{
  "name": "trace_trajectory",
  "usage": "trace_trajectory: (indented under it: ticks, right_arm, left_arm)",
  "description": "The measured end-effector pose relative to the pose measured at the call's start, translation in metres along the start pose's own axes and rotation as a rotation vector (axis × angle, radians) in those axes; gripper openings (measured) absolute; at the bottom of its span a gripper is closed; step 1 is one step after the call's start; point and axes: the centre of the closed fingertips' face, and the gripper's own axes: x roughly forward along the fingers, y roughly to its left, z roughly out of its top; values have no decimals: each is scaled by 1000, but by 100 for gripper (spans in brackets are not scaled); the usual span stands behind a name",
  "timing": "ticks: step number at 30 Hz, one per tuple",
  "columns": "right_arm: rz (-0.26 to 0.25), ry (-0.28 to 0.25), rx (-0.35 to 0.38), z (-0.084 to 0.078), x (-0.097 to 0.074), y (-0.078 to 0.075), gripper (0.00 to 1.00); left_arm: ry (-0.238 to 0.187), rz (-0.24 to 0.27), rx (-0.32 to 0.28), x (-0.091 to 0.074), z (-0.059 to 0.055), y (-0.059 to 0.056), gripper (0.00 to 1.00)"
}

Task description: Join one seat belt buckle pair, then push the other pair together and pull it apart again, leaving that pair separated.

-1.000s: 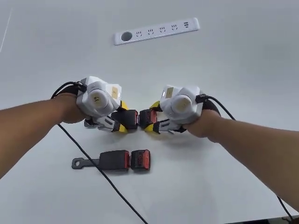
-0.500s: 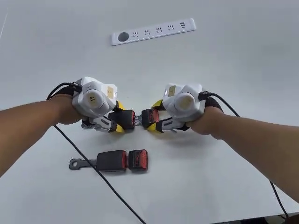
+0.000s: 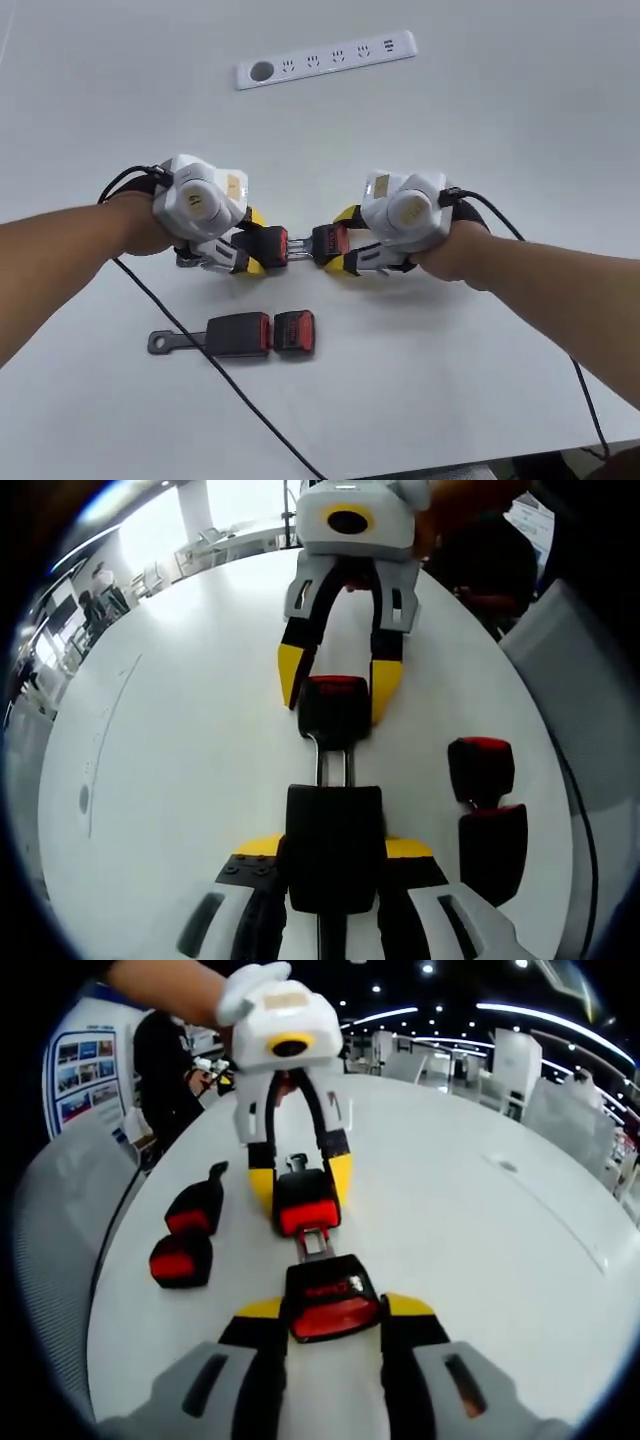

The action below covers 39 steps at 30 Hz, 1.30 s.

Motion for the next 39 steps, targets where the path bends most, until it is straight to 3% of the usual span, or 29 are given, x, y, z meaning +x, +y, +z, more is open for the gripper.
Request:
trace_trajectory:
  ticks: [39]
  right_arm:
    - [-70, 21, 48, -65, -78, -15, 36]
  left_arm:
    - [24, -1, -4, -1, -1, 0, 36]
